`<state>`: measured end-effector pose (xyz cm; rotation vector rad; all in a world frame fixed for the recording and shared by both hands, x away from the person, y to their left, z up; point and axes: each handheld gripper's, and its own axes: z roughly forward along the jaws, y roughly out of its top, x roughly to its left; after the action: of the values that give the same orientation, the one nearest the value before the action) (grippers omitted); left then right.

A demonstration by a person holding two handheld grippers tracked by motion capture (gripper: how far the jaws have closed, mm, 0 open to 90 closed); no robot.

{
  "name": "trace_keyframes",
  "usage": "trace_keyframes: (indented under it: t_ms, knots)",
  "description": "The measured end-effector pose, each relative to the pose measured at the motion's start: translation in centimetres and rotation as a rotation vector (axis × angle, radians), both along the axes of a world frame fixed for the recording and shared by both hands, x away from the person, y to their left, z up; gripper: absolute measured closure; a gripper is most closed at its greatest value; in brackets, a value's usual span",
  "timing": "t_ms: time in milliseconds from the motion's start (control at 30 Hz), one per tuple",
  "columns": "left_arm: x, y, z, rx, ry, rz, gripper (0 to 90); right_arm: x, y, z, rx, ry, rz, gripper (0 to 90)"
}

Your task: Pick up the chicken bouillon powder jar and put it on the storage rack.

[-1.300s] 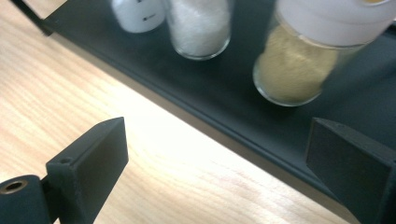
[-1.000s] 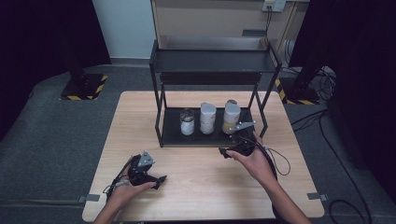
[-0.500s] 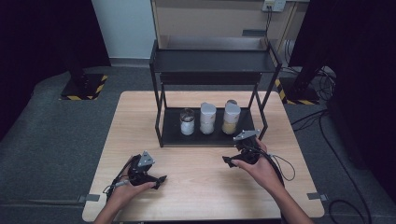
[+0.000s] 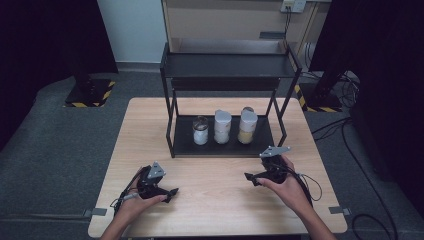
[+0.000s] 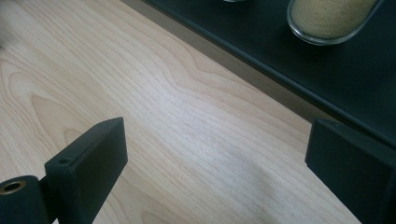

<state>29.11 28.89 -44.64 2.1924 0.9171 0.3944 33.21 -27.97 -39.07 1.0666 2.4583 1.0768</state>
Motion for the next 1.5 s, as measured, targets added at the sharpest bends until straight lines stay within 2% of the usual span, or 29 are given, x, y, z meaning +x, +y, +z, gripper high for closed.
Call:
trace_keyframes:
  t_ms: [767,1000,1433,1500]
  knots:
    - [0.0,0.0,0.0,0.0,0.0,0.0,0.0,-2.0,-4.6,-2.7,0.048,-0.022,-0.069,5.6]
    - [0.0,0.0,0.0,0.0,0.0,0.0,0.0,-2.5,-5.6,-3.0,0.052,-0.031,-0.082,5.4]
    - [0.0,0.0,0.0,0.0,0.0,0.0,0.0,-3.5,-6.7,-3.7,0.056,-0.073,-0.031,4.2]
    - [0.0,0.0,0.0,0.0,0.0,0.0,0.0,-3.5,-6.6,-4.0,0.043,-0.077,-0.02,4.2]
